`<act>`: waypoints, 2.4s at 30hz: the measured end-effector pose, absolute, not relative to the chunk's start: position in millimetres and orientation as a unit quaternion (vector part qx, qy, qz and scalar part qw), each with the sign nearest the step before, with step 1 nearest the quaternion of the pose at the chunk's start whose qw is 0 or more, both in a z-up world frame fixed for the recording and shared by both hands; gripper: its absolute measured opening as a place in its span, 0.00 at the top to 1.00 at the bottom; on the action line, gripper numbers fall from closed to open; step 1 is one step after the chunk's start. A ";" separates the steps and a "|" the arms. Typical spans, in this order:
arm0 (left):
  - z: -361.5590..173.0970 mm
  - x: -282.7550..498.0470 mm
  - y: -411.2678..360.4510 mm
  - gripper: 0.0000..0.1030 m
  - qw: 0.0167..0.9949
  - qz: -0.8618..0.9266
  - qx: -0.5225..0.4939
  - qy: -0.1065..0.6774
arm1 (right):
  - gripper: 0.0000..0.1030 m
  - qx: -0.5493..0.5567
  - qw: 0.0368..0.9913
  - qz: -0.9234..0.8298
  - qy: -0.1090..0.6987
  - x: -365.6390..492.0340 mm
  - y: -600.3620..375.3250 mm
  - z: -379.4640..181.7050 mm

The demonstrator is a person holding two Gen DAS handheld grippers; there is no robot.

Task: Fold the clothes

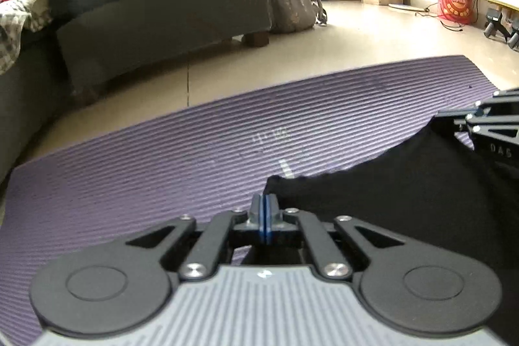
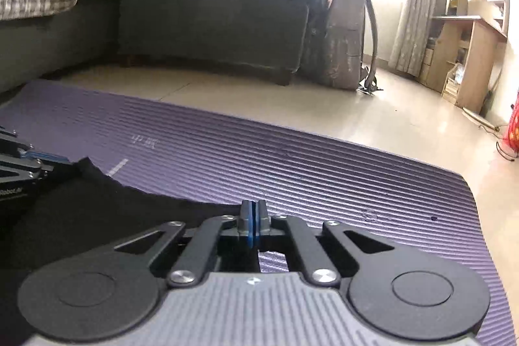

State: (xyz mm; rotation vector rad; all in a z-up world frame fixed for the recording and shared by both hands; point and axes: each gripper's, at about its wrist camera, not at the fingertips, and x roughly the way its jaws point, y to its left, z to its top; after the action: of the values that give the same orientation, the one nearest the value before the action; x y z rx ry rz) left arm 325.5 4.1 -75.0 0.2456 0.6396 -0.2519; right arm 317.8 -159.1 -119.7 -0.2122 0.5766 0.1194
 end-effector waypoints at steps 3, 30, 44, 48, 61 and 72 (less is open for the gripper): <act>-79.5 322.9 -4.2 0.98 0.933 -0.120 0.152 0.303 | 0.96 -0.113 0.943 0.057 0.307 326.4 -155.8 -124.1; -21.5 164.7 58.3 0.02 0.888 -0.114 0.088 0.438 | 0.55 -0.136 0.896 0.055 0.419 133.4 -234.9 -53.3; -39.2 104.4 89.6 0.11 0.806 -0.116 0.020 0.580 | 0.64 -0.028 0.849 0.103 0.518 63.2 -247.4 -65.4; -44.1 80.9 94.3 0.15 0.778 -0.141 0.029 0.612 | 0.64 -0.008 0.818 0.129 0.561 41.4 -238.3 -63.2; -62.5 25.9 83.8 0.36 0.705 -0.201 0.122 0.669 | 0.64 -0.037 0.770 0.150 0.619 -33.2 -218.4 -56.0; -68.4 5.8 86.4 0.94 0.666 -0.219 0.105 0.705 | 0.96 -0.026 0.744 0.141 0.653 -36.6 -214.9 -66.6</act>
State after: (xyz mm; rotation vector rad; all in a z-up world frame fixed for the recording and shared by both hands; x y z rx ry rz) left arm 5.8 86.4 -68.4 0.2359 1.5925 -0.4947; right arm -36.6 -214.9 -66.6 -0.0562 1.4294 0.3079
